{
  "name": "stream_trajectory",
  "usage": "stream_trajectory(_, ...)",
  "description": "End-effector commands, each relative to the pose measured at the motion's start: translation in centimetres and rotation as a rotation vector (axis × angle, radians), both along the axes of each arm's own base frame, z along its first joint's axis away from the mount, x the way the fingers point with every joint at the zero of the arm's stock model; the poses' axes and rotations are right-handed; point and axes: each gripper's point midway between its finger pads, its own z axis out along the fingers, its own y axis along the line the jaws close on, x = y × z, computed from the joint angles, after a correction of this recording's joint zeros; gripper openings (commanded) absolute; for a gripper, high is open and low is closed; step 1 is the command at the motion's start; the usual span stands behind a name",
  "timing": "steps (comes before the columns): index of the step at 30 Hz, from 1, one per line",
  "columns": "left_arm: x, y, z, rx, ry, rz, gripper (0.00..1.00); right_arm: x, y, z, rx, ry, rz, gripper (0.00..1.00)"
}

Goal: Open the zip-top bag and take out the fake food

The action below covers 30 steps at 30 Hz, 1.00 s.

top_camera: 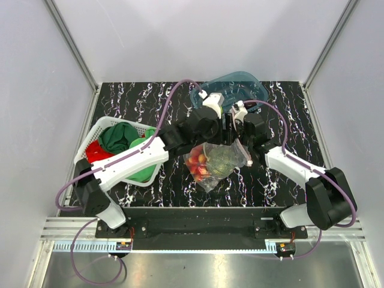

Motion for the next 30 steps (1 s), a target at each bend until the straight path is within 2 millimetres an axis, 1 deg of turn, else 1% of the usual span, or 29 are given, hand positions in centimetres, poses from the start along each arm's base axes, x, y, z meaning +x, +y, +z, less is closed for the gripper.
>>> stream_trajectory(1,1.7,-0.9,3.3,-0.048,-0.063,0.072,0.69,0.1,0.3,1.1,0.017,-0.039,0.0,0.0)
stream_trajectory(2,2.1,-0.9,2.5,-0.021,-0.055,0.088,0.68,0.1,0.3,1.2,0.018,-0.04,0.002,0.0)
stream_trajectory(3,2.4,-0.9,2.3,-0.012,-0.053,0.099,0.67,0.1,0.3,1.4,0.021,-0.043,0.001,0.0)
stream_trajectory(4,2.6,-1.1,2.6,-0.017,-0.057,0.102,0.66,0.0,0.3,1.5,0.02,-0.043,0.001,0.0)
stream_trajectory(5,2.8,-1.2,1.7,0.007,-0.047,0.108,0.65,0.0,0.4,1.5,0.02,-0.043,0.001,0.0)
stream_trajectory(6,2.9,-1.3,1.7,0.015,-0.044,0.111,0.64,-0.1,0.4,1.7,0.02,-0.05,0.001,0.0)
stream_trajectory(7,3.0,-1.4,1.8,0.015,-0.042,0.115,0.6,-0.1,0.3,1.8,0.017,-0.051,0.0,0.0)
stream_trajectory(8,3.2,-1.2,1.3,0.037,-0.038,0.128,0.56,-0.1,0.3,1.8,0.013,-0.048,-0.003,0.0)
stream_trajectory(9,3.3,-1.2,1.2,0.041,-0.038,0.132,0.52,-0.1,0.2,1.9,0.01,-0.051,-0.007,0.0)
stream_trajectory(10,3.3,-1.2,1.2,0.047,-0.04,0.131,0.48,-0.2,0.1,2.0,0.01,-0.053,-0.009,0.0)
stream_trajectory(11,3.5,-1.1,1.1,0.062,-0.042,0.141,0.41,-0.2,-0.1,1.9,0.006,-0.049,-0.019,0.0)
stream_trajectory(13,3.7,-0.9,1.0,0.072,-0.04,0.149,0.32,-0.2,-0.2,2.4,0.004,-0.06,-0.029,0.0)
stream_trajectory(14,3.7,-1.0,1.4,0.065,-0.046,0.146,0.22,-0.2,-0.3,2.3,-0.002,-0.057,-0.032,0.0)
stream_trajectory(16,3.6,-0.9,1.5,0.072,-0.053,0.137,0.13,-0.3,-0.4,2.3,-0.012,-0.06,-0.034,0.0)
stream_trajectory(17,3.5,-0.5,2.0,0.068,-0.058,0.142,0.02,-0.3,-0.7,2.1,-0.024,-0.056,-0.042,0.0)
stream_trajectory(18,3.4,-0.2,1.8,0.072,-0.055,0.143,0.0,-0.3,-0.8,2.1,-0.032,-0.059,-0.042,0.0)
stream_trajectory(20,2.9,0.2,2.7,0.059,-0.065,0.127,0.0,-0.4,-1.3,1.8,-0.059,-0.064,-0.053,0.0)
stream_trajectory(22,2.6,0.7,2.9,0.066,-0.07,0.107,0.0,-0.7,-1.7,1.1,-0.088,-0.058,-0.059,0.0)
stream_trajectory(23,2.3,1.2,3.5,0.054,-0.075,0.103,0.0,-0.7,-2.1,1.2,-0.105,-0.075,-0.068,0.0)
stream_trajectory(24,2.2,1.7,2.6,0.068,-0.061,0.112,0.0,-0.8,-2.4,1.2,-0.117,-0.081,-0.076,0.0)
stream_trajectory(25,1.9,2.4,3.5,0.05,-0.072,0.115,0.0,-1.1,-2.7,0.8,-0.133,-0.076,-0.081,0.0)
stream_trajectory(26,1.7,2.9,3.6,0.046,-0.075,0.119,0.0,-1.2,-3.1,1.2,-0.139,-0.095,-0.091,0.0)
stream_trajectory(27,1.7,3.7,2.6,0.065,-0.067,0.13,0.0,-1.3,-3.3,1.3,-0.142,-0.1,-0.094,0.0)
stream_trajectory(28,1.5,4.5,3.5,0.044,-0.081,0.14,0.0,-1.5,-3.4,1.2,-0.145,-0.098,-0.095,0.0)
stream_trajectory(30,1.4,5.5,3.5,0.036,-0.082,0.16,0.0,-1.9,-3.7,1.6,-0.134,-0.105,-0.101,0.0)
